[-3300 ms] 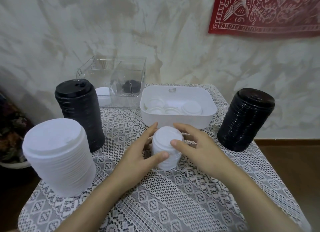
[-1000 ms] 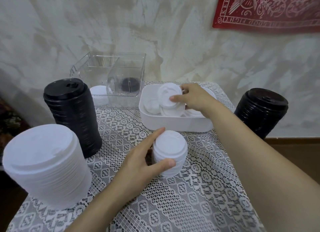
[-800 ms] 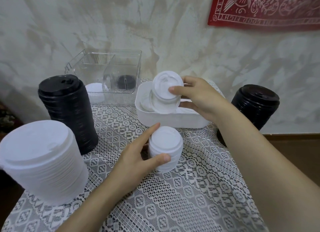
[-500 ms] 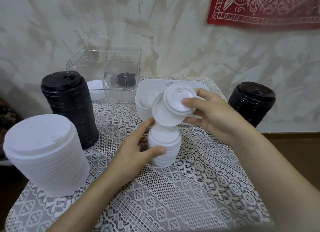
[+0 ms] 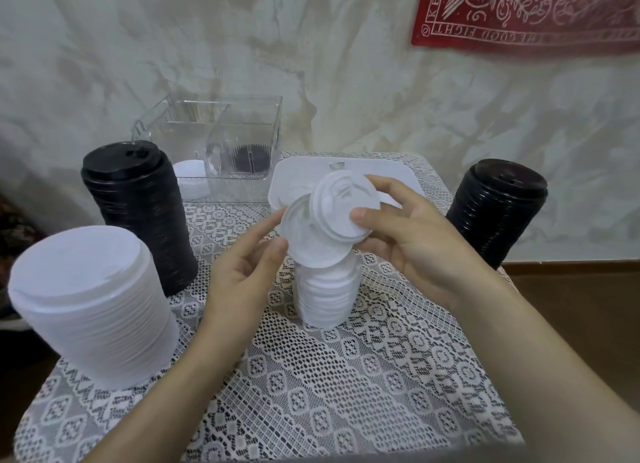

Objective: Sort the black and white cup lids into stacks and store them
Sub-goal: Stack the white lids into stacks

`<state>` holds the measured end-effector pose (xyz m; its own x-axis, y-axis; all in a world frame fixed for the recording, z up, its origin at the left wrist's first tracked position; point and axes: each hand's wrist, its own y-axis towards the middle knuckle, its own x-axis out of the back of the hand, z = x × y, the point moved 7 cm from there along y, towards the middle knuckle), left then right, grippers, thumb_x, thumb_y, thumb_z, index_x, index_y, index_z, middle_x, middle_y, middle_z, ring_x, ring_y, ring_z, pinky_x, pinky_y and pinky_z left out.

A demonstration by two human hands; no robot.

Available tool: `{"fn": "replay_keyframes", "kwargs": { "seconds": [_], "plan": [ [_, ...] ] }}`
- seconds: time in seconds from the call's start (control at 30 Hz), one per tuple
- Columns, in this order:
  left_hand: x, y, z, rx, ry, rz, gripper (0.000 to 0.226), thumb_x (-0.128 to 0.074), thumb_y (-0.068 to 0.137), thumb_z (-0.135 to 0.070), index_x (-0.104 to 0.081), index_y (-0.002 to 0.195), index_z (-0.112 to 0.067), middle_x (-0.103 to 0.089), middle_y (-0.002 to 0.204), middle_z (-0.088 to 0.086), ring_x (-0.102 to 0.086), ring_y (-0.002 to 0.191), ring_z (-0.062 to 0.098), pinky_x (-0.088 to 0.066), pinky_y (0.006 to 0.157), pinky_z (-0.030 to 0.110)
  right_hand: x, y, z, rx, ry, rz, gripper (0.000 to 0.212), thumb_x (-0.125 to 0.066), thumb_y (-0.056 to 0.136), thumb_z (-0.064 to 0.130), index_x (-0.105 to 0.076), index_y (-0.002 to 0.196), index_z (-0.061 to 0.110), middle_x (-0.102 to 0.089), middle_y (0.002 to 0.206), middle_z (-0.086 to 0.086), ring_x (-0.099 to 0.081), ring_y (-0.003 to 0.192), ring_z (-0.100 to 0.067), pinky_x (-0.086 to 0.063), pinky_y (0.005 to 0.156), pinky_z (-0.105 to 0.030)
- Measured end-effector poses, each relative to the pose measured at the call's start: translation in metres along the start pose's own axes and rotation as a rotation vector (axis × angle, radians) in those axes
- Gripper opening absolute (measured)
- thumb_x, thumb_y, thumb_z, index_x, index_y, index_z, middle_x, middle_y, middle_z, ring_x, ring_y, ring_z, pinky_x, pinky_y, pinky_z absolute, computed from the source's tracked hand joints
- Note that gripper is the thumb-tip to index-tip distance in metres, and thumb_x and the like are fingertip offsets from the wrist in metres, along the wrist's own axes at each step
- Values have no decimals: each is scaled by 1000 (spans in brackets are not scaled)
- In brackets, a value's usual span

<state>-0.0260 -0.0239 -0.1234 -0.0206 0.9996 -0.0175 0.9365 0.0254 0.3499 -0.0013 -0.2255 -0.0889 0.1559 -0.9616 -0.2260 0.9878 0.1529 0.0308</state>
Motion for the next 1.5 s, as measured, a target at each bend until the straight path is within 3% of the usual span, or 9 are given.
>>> {"fn": "replay_keyframes", "kwargs": {
  "seconds": [0.13, 0.3, 0.47, 0.6, 0.93, 1.07, 1.2, 1.4, 1.5],
  "plan": [
    [0, 1, -3, -3, -44, 12, 40, -61, 88, -22, -61, 127, -32, -78, 106, -20, -69, 108, -4, -51, 90, 11, -1, 0, 5, 41, -23, -14, 45, -66, 96, 3, -59, 136, 23, -76, 110, -7, -71, 93, -18, -60, 83, -31],
    [6, 4, 3, 40, -133, -25, 40, -65, 87, -24, -67, 127, -25, -73, 128, -9, -64, 127, 13, -50, 111, 36, 1, 0, 5, 55, -86, -34, 42, -66, 97, 5, -61, 135, 21, -76, 114, -11, -71, 97, -20, -61, 91, -39],
    [16, 4, 6, 52, -143, -132, 33, -68, 89, -26, -71, 121, -30, -75, 124, -4, -69, 119, 18, -53, 105, 37, 15, -1, -4, -27, -70, -61, 29, -64, 98, 8, -69, 125, 16, -78, 106, -6, -71, 91, -13, -61, 81, -28],
    [20, 1, 7, 29, -44, -190, 30, -67, 96, -13, -68, 116, -35, -76, 116, -7, -71, 112, 13, -57, 93, 24, 18, -1, -14, -31, -305, -88, 19, -66, 99, 17, -75, 116, 18, -78, 111, -5, -70, 97, -14, -57, 90, -33],
    [10, -7, 26, 52, 69, -135, 38, -68, 97, -7, -69, 114, -42, -71, 125, -6, -68, 117, 20, -55, 102, 50, 3, 0, -28, 27, -675, -63, 23, -68, 98, 36, -74, 119, 28, -75, 108, 15, -67, 105, 1, -49, 92, -21],
    [9, -7, 25, 40, 84, -128, 36, -69, 96, -6, -68, 116, -35, -71, 123, -8, -68, 115, 16, -56, 101, 46, 1, -10, -23, 30, -782, 49, 44, -71, 93, 45, -65, 134, 34, -67, 124, 23, -58, 116, 10, -42, 94, -12],
    [8, -7, 15, -24, 87, -127, 40, -68, 96, -6, -67, 112, -42, -70, 123, -1, -67, 116, 13, -56, 99, 37, 2, -13, -29, 13, -862, 121, 63, -82, 84, 44, -58, 142, 36, -63, 133, 24, -56, 122, 9, -45, 107, -26],
    [2, -10, 3, -257, 371, -19, 35, -67, 96, -18, -66, 129, -30, -63, 123, -7, -62, 119, 17, -51, 100, 34, 5, -12, -29, 11, -844, 147, 65, -81, 85, 36, -56, 145, 36, -62, 134, 23, -57, 117, 15, -44, 104, -16],
    [-4, -12, -3, -373, 562, 33, 35, -64, 96, -19, -65, 131, -23, -60, 122, -6, -56, 119, 4, -45, 99, 19, 4, -13, -28, 32, -816, 176, 60, -81, 86, 32, -58, 141, 40, -65, 130, 27, -60, 116, 13, -45, 96, -7]
  ]
}}
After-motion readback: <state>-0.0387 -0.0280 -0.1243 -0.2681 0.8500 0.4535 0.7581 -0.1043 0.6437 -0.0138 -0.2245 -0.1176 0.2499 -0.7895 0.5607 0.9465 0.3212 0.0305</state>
